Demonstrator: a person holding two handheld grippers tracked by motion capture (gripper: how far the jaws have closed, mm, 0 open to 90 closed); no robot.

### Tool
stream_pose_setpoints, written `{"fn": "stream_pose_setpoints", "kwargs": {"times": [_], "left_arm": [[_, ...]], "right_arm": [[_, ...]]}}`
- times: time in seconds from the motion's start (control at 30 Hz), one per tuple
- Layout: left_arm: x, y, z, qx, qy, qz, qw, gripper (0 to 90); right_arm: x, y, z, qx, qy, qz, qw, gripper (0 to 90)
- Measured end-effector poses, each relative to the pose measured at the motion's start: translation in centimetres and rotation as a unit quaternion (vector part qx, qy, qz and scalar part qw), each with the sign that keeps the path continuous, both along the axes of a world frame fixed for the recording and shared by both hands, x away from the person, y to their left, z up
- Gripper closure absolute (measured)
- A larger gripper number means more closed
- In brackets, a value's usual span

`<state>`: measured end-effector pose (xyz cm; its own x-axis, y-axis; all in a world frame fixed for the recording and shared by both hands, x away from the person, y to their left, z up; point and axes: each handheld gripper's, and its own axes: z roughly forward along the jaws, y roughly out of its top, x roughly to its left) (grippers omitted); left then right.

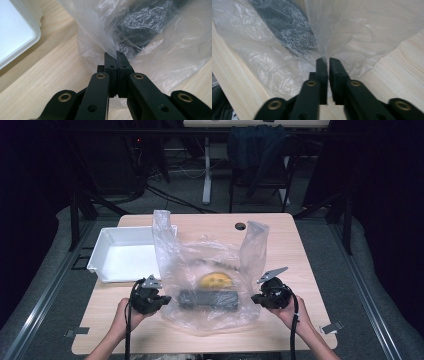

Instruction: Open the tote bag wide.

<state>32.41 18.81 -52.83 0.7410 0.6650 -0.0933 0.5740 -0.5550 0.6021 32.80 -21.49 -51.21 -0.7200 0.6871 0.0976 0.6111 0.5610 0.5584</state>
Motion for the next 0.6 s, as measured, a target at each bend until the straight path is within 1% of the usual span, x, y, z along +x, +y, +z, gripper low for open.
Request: {"fn": "stream_pose_setpoints", "kwargs": {"times": [0.03, 0.07, 0.13, 0.17, 0.2, 0.23, 0.27, 0.3, 0.37, 0.4, 0.47, 0.5, 0.53, 0.57, 0.6], "left_arm": [[0.1, 0.1, -0.1, -0.008, 0.005, -0.001, 1.0, 89.4], [0.1, 0.1, -0.1, -0.01, 0.007, 0.002, 0.9999, 89.4], [0.2, 0.2, -0.2, -0.008, 0.008, 0.003, 0.9999, 89.3], [0.2, 0.2, -0.3, -0.009, 0.008, 0.004, 0.9999, 89.4], [0.2, 0.2, -0.3, -0.007, 0.008, 0.003, 0.9999, 89.3], [0.2, 0.2, -0.3, -0.007, 0.007, 0.003, 0.9999, 89.3], [0.2, 0.2, -0.3, -0.008, 0.008, 0.003, 0.9999, 89.3], [0.2, 0.2, -0.3, -0.007, 0.008, 0.001, 0.9999, 89.3], [0.1, 0.1, -0.4, -0.005, 0.008, 0.002, 1.0, 89.2], [0.1, 0.0, -0.4, -0.002, 0.007, 0.002, 1.0, 89.2], [0.1, 0.0, -0.5, -0.002, 0.01, 0.0, 1.0, 89.1], [0.1, -0.1, -0.5, -0.001, 0.011, -0.002, 0.9999, 89.1], [0.1, -0.1, -0.5, 0.0, 0.012, -0.002, 0.9999, 89.1], [0.1, -0.1, -0.6, 0.002, 0.013, -0.003, 0.9999, 88.9], [0.1, -0.1, -0.6, 0.003, 0.014, -0.004, 0.9999, 88.9]], "right_arm": [[0.0, -0.1, 0.3, 0.007, 0.002, 0.0, 1.0, 77.2], [-0.1, -0.2, 0.6, 0.011, -0.001, -0.002, 0.9999, 70.9], [-0.2, -0.5, 1.3, 0.028, -0.008, -0.005, 0.9996, 62.7], [-0.3, -0.6, 1.7, 0.035, -0.016, -0.013, 0.9992, 57.0], [-0.3, -0.7, 2.1, 0.035, -0.02, -0.017, 0.999, 52.6], [-0.3, -0.8, 2.3, 0.044, -0.025, -0.025, 0.9984, 49.3], [-0.4, -0.8, 2.7, 0.047, -0.032, -0.031, 0.9979, 47.0], [-0.3, -0.8, 2.9, 0.052, -0.035, -0.033, 0.9975, 44.3], [-0.2, -0.5, 3.3, 0.053, -0.044, -0.042, 0.9967, 44.0], [0.0, -0.3, 3.4, 0.056, -0.044, -0.04, 0.9967, 44.0], [0.4, 0.4, 3.3, 0.05, -0.05, -0.04, 0.9967, 49.5], [0.6, 0.7, 3.2, 0.046, -0.048, -0.038, 0.9971, 54.1], [0.7, 1.0, 3.1, 0.04, -0.047, -0.039, 0.9973, 62.2], [0.8, 1.1, 2.9, 0.038, -0.05, -0.04, 0.9972, 67.6], [1.0, 1.2, 2.7, 0.034, -0.042, -0.037, 0.9978, 72.8]]}}
